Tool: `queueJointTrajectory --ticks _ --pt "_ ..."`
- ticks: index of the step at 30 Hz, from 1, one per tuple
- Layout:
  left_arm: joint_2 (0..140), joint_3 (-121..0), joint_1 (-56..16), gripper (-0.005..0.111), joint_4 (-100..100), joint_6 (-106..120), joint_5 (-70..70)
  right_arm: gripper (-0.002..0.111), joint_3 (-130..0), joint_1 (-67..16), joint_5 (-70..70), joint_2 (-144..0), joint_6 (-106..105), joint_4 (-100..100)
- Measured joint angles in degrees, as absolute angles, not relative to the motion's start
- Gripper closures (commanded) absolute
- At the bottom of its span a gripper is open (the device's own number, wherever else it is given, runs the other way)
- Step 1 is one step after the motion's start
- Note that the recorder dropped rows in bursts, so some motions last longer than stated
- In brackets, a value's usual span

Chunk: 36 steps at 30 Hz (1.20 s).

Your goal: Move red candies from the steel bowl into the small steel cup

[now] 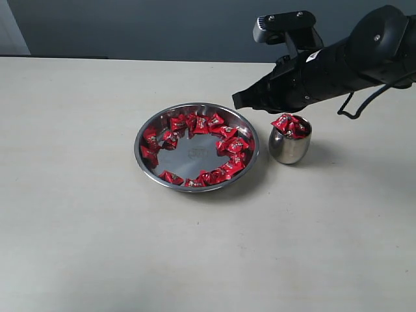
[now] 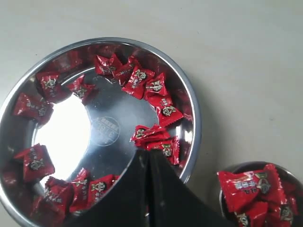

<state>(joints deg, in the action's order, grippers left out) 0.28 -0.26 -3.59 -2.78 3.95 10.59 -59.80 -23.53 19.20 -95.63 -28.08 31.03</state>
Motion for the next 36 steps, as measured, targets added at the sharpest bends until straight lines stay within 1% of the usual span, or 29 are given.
queueJointTrajectory --ticks 7,15,22,25,30,36 --pt "0.3 -0.3 -3.6 0.105 -2.8 4.0 10.6 0.108 -59.8 -23.5 17.5 -96.5 -28.2 27.6" --pt "0.3 -0.3 -3.6 0.105 -2.8 4.0 10.6 0.108 -57.4 -23.5 14.9 -98.9 -28.2 29.4" --pt "0.3 -0.3 -3.6 0.105 -2.8 4.0 10.6 0.108 -48.4 -23.5 4.8 -92.1 -28.2 29.8" --pt "0.3 -0.3 -3.6 0.105 -2.8 4.0 10.6 0.108 -46.2 -23.5 0.6 -91.9 -28.2 30.3" --pt "0.3 -0.3 -3.6 0.105 -2.8 4.0 10.6 0.108 -45.4 -23.5 -0.9 -94.2 -28.2 36.5" --pt "0.3 -0.3 -3.6 0.105 -2.8 4.0 10.6 0.108 -45.4 -23.5 0.0 -94.4 -28.1 50.6"
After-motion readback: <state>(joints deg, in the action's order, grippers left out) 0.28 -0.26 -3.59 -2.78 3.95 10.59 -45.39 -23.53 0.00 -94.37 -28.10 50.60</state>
